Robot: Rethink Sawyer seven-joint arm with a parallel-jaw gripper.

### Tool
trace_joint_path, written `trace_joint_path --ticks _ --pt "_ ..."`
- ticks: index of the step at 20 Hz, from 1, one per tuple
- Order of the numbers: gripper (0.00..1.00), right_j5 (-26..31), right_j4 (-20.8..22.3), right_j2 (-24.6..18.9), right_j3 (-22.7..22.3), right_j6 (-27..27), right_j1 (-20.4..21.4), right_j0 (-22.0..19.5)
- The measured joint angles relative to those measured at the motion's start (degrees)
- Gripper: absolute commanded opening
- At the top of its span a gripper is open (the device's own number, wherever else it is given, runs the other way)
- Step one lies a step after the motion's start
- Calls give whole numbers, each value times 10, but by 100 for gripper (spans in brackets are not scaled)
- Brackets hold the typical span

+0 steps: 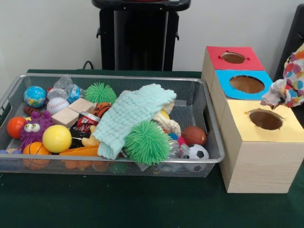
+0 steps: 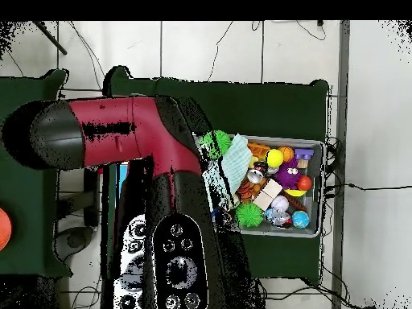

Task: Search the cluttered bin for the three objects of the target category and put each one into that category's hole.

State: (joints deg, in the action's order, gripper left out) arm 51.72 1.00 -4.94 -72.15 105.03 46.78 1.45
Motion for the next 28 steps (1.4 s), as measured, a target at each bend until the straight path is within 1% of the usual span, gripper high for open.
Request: trace_joint_path --ticks 15,28 --pt "0 -4 -4 5 0 0 -3 1" --pt "0 -55 -4 8 -12 0 -18 -4"
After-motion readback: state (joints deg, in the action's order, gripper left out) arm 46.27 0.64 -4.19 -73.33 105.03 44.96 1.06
